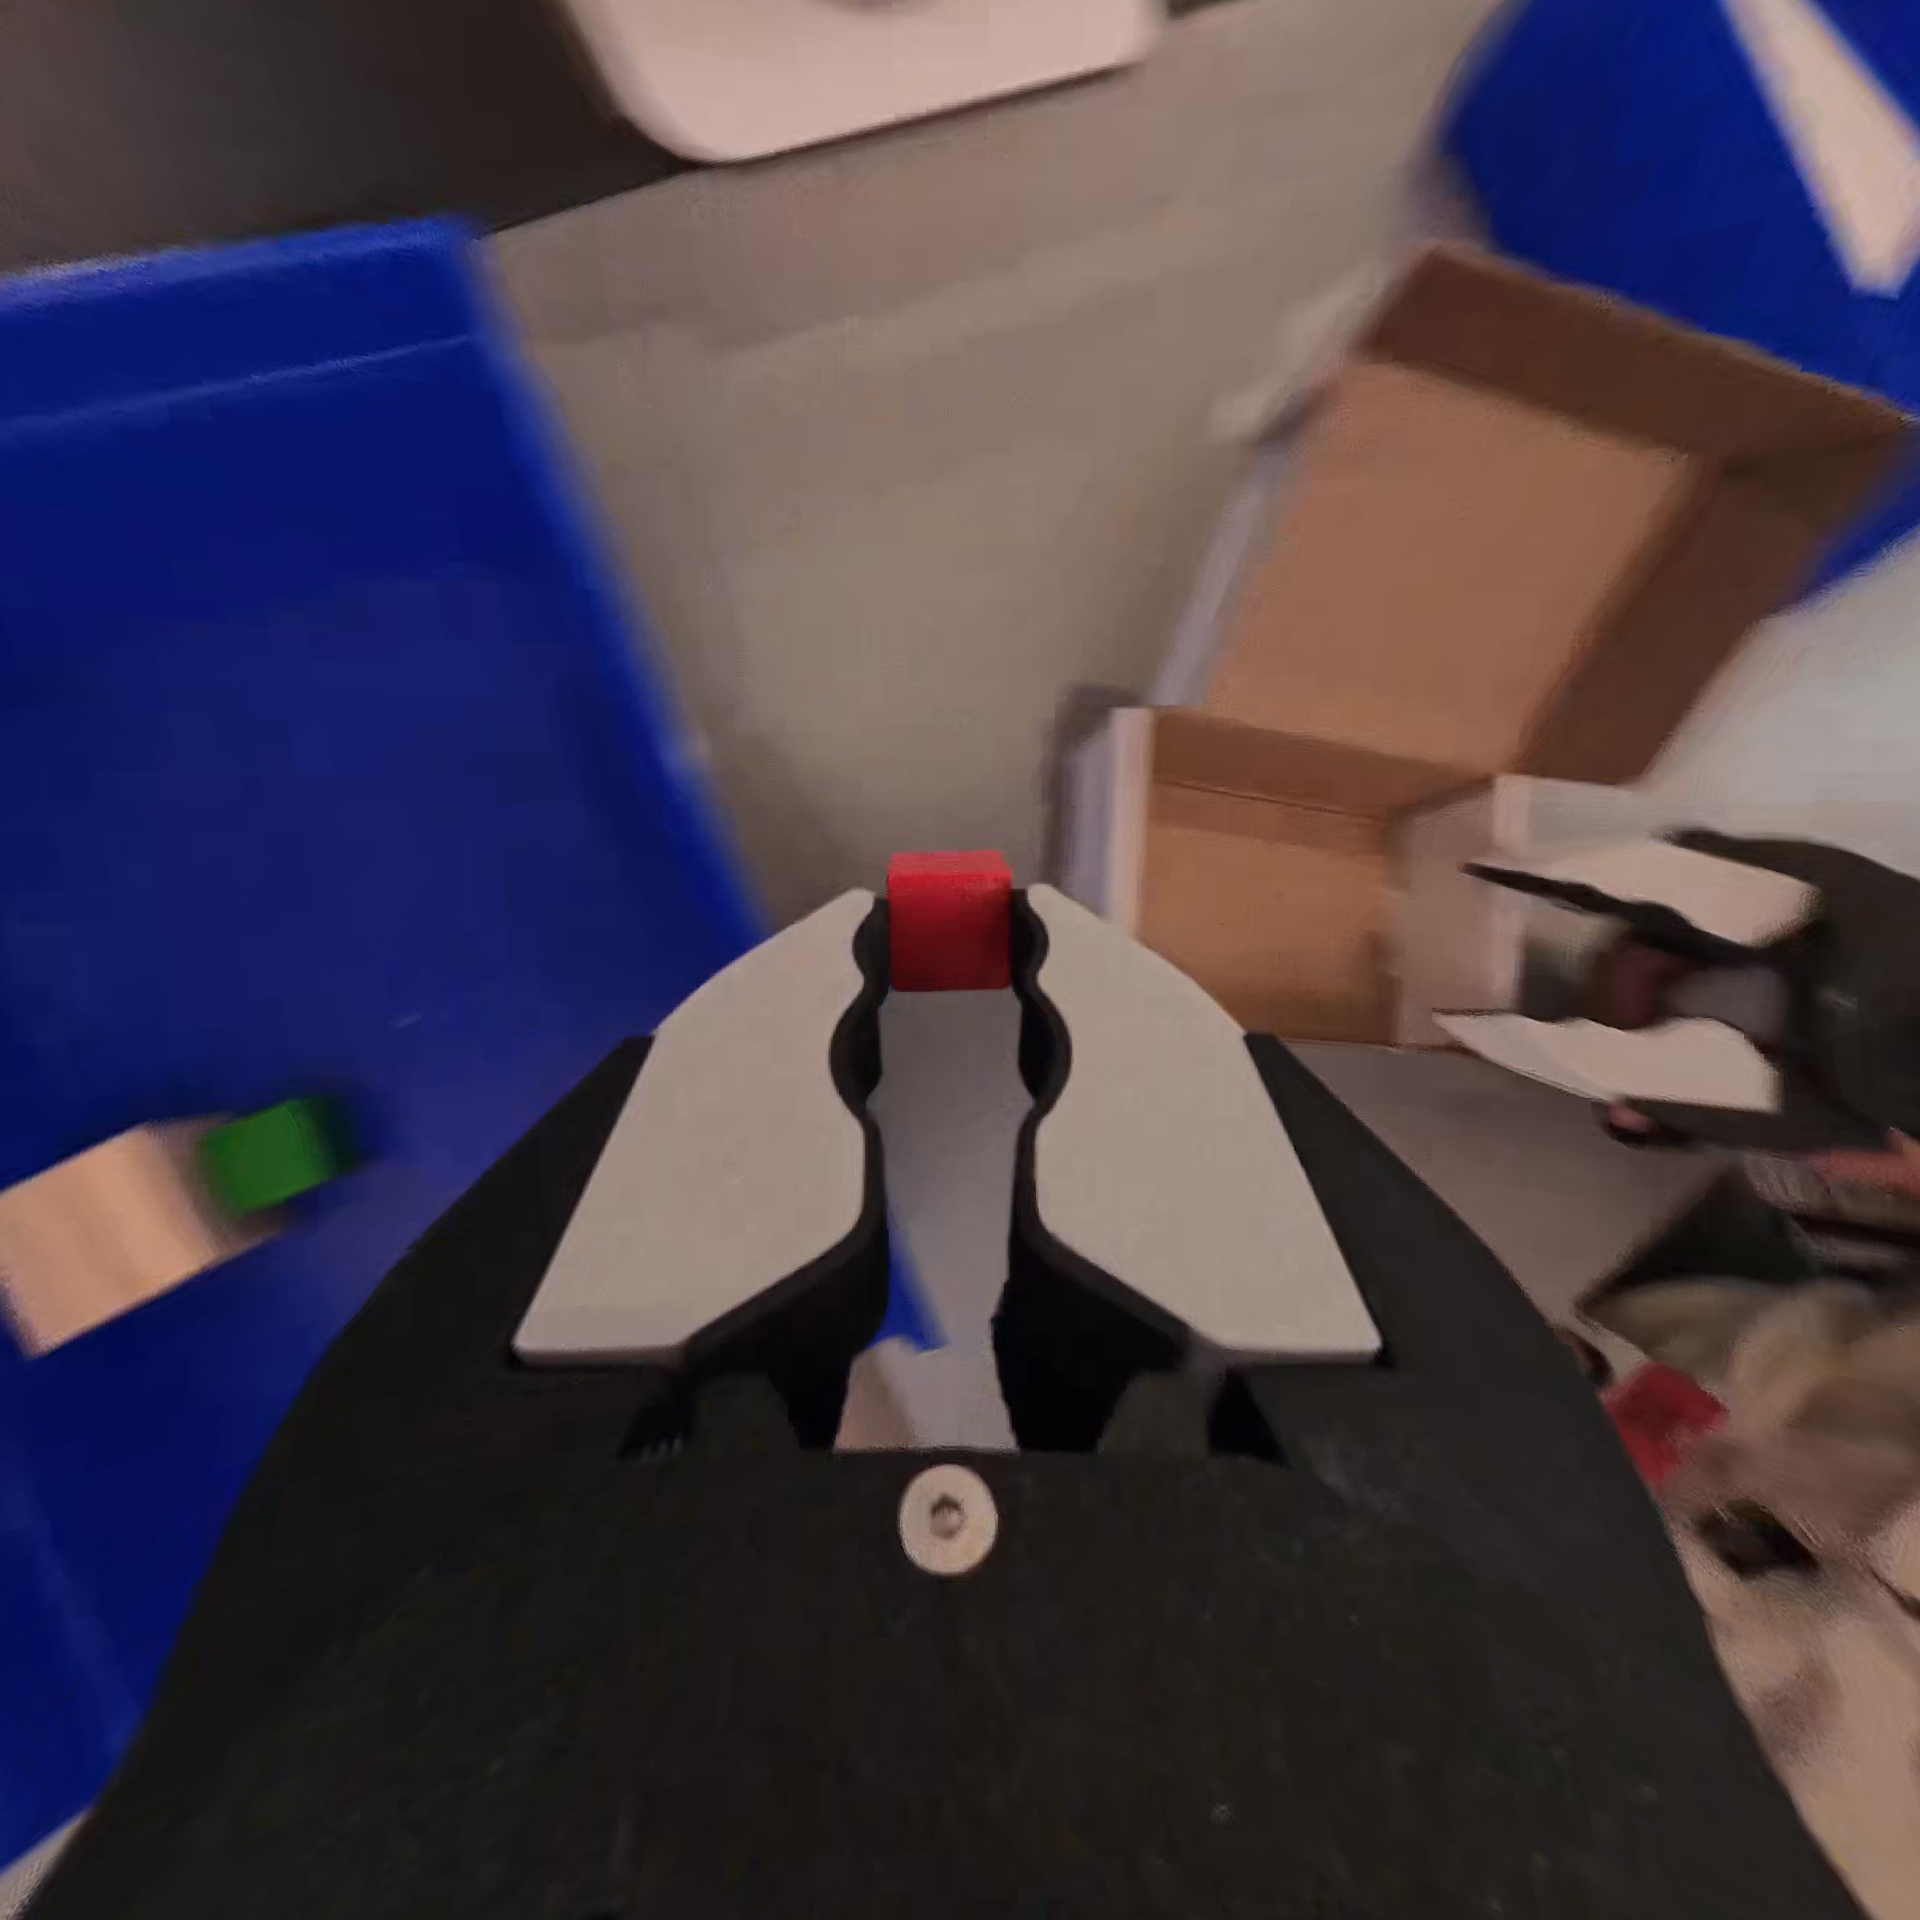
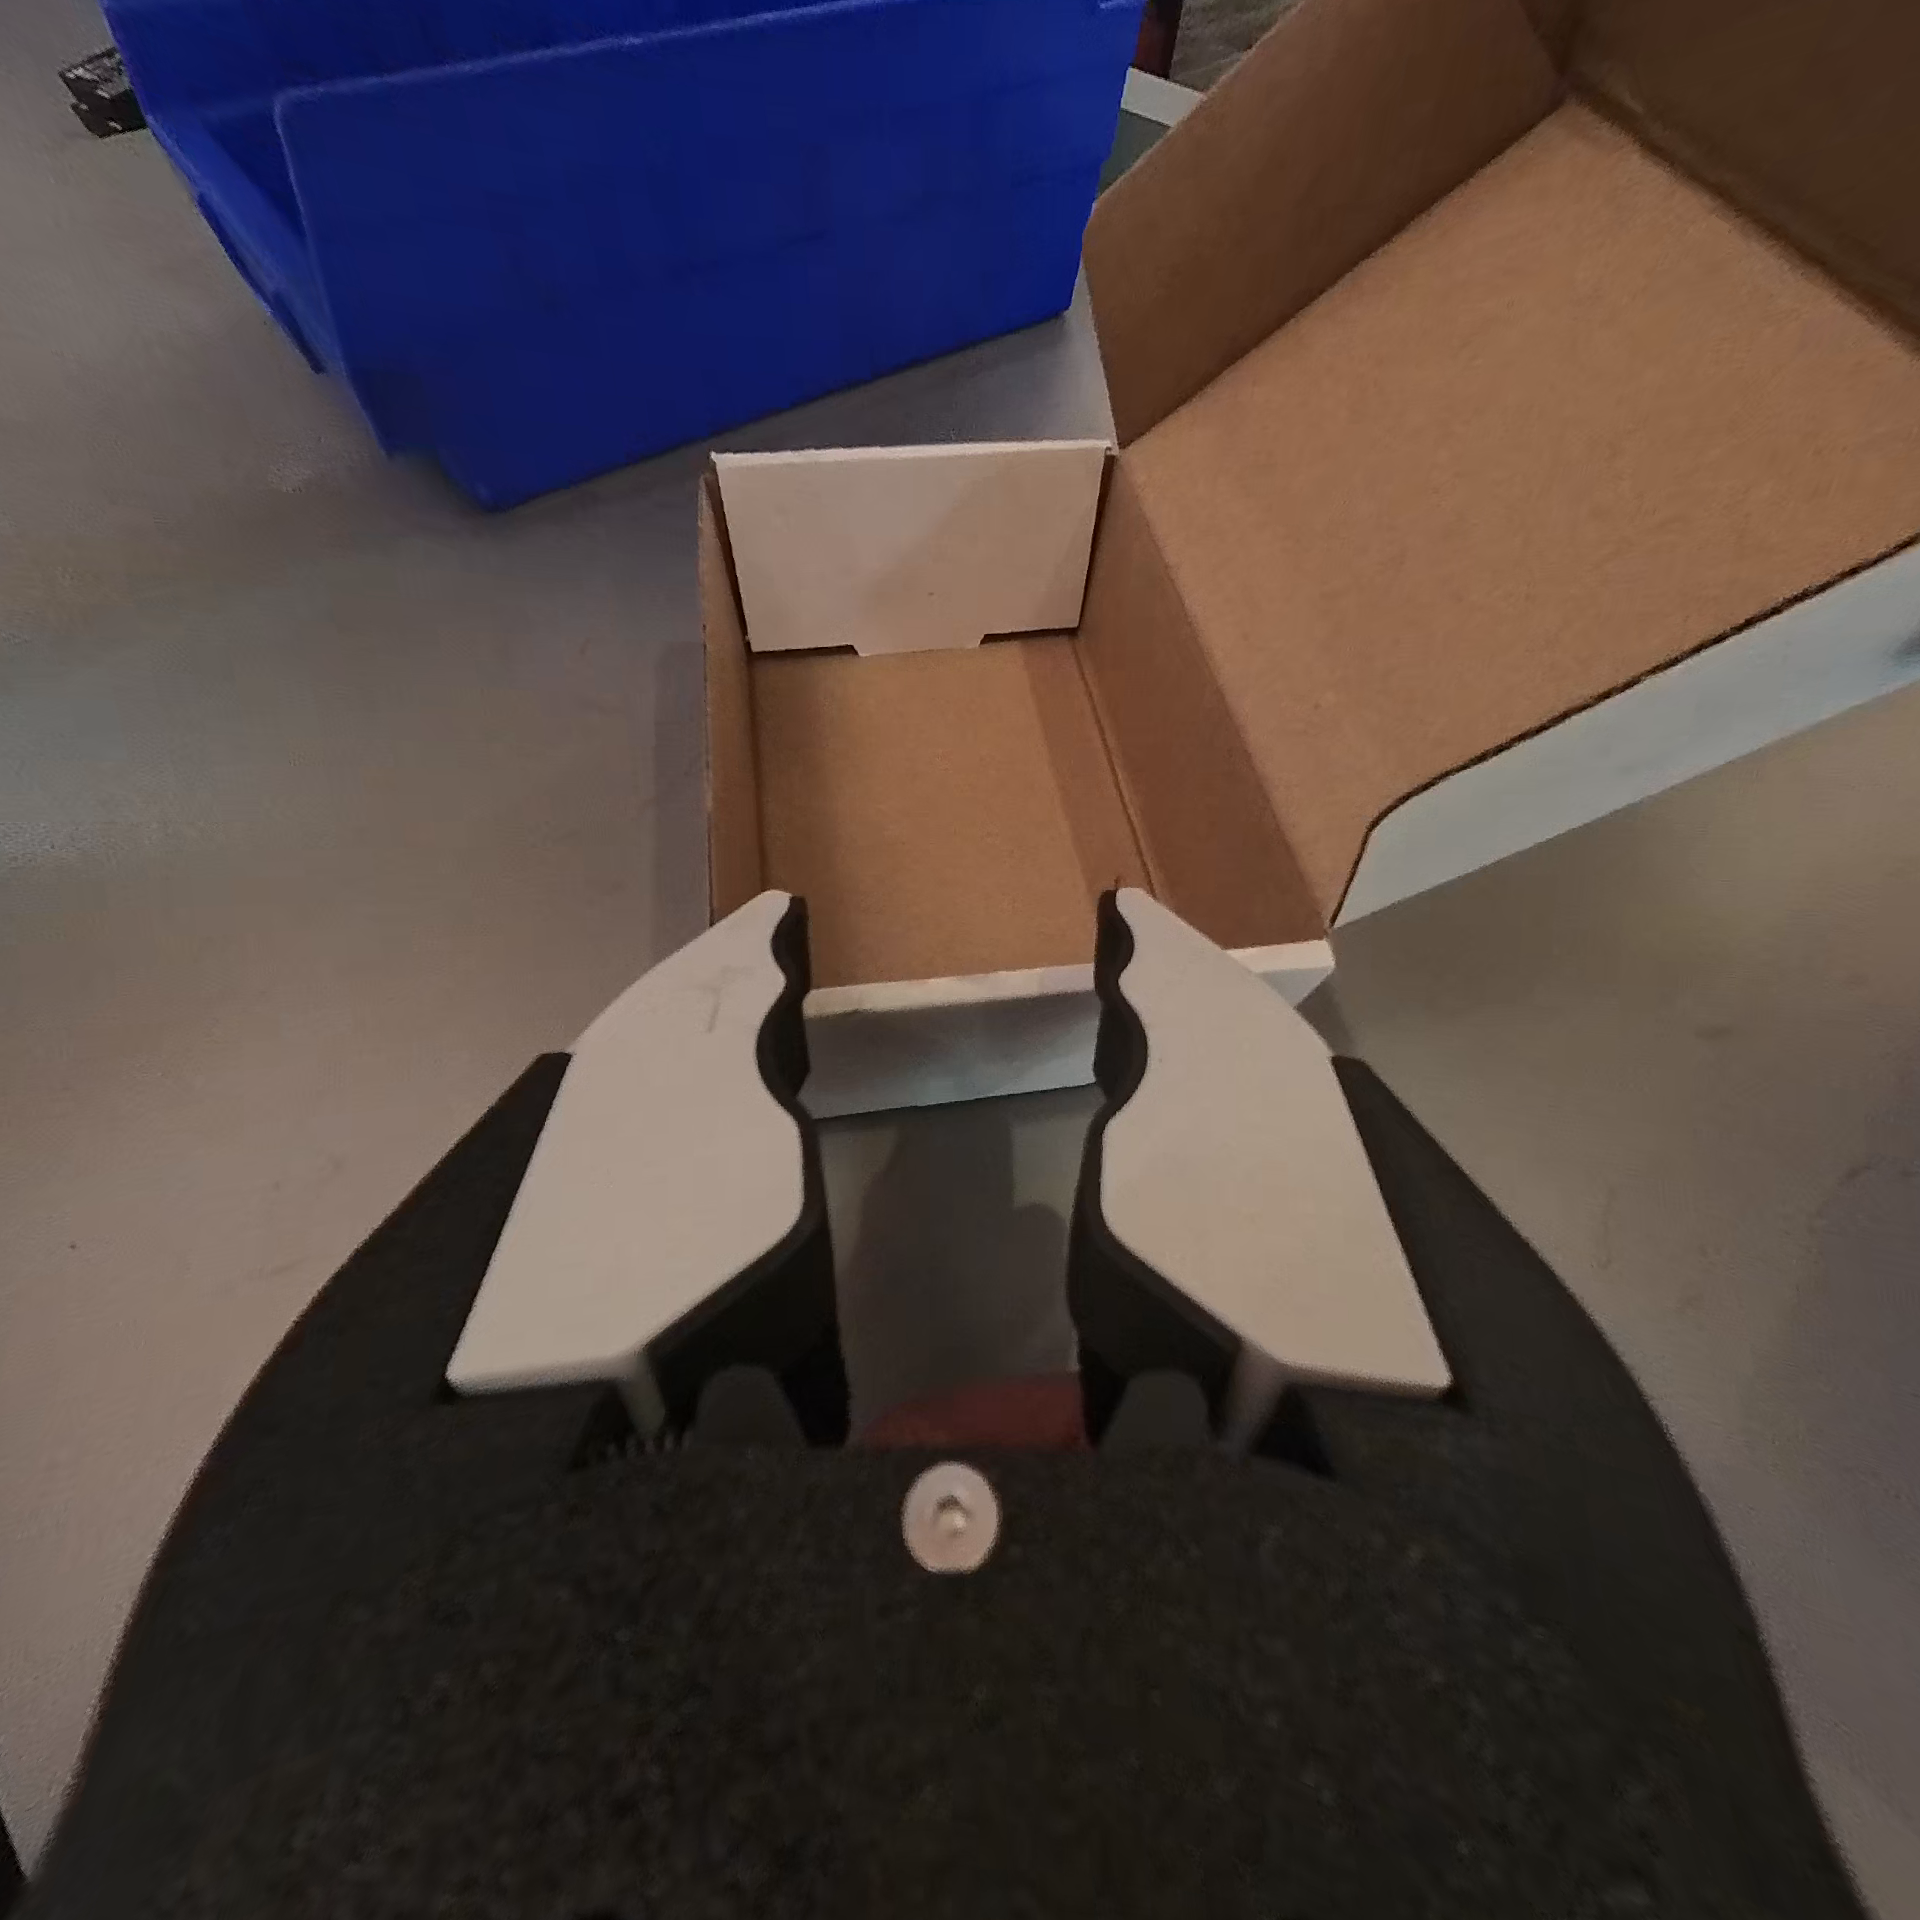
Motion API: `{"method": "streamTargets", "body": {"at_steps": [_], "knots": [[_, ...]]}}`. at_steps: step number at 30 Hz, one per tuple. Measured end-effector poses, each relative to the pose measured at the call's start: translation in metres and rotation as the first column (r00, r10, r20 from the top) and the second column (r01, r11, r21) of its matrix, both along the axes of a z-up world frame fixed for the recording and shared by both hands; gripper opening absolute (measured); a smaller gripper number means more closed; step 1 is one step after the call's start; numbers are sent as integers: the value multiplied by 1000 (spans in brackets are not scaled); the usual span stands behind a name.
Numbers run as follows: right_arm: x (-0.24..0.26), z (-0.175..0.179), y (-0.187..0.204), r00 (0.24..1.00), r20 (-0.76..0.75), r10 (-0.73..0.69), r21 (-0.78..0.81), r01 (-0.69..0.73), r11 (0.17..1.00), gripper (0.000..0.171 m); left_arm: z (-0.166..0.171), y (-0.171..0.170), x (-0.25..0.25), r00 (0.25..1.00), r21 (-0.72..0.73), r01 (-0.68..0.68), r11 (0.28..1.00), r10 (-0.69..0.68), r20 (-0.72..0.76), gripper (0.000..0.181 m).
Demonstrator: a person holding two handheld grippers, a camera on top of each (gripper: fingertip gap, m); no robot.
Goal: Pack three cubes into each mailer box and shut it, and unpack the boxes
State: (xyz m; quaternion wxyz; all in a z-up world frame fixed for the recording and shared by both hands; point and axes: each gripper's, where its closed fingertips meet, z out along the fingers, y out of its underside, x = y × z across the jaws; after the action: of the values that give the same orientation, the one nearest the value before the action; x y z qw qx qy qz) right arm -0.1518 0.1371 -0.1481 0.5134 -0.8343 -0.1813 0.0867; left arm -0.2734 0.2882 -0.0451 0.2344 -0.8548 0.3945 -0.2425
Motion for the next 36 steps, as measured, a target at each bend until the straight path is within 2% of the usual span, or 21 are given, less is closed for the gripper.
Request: {"method": "streamTargets", "body": {"at_steps": [2,5,8,11,16,23,24,26,28,31,33,34,36], "knots": [[0,0,0,1000,2,1,-1,-1,1000,52,-4,-40,39,989,-9,138,990,-139,-43,21],[-1,0,0,1000,5,2,0,-2,1000,52,-45,-77,84,951,-49,247,968,-252,-180,21],[-1,0,0,1000,10,3,0,-3,1000,52,-92,-76,100,918,-52,204,978,-210,-337,22],[-2,-1,0,1000,11,5,-2,-5,1000,52,-123,-72,106,906,-113,122,986,-157,-394,21],[-2,-1,-1,1000,-2,11,-8,-11,1000,51,-149,-63,107,890,-120,15,993,-68,-450,22],[-2,-1,-1,1000,-7,13,-11,-13,1000,51,-147,-62,114,911,-130,-32,991,-25,-412,22],[-2,-1,-1,1000,-7,13,-11,-13,1000,51,-145,-64,115,919,-140,-32,990,-26,-393,28],[-2,-1,-2,1000,-11,16,-11,-16,1000,51,-130,-71,116,944,-144,-7,990,-40,-327,44],[-3,1,-2,999,-24,28,-5,-28,1000,55,-100,-77,113,971,-122,66,990,-92,-223,33],[-5,9,-6,998,-45,52,31,-51,998,59,-45,-60,72,994,-69,53,996,-59,-91,42],[0,14,-9,998,-32,49,56,-47,997,58,-19,-29,21,997,-27,-69,997,68,-43,42],[2,16,-10,998,-24,50,67,-49,997,58,-15,-9,-8,988,1,-147,989,147,-44,43],[6,16,-11,999,-11,53,78,-52,996,57,-27,30,-69,946,44,-302,952,305,-112,43]]}}
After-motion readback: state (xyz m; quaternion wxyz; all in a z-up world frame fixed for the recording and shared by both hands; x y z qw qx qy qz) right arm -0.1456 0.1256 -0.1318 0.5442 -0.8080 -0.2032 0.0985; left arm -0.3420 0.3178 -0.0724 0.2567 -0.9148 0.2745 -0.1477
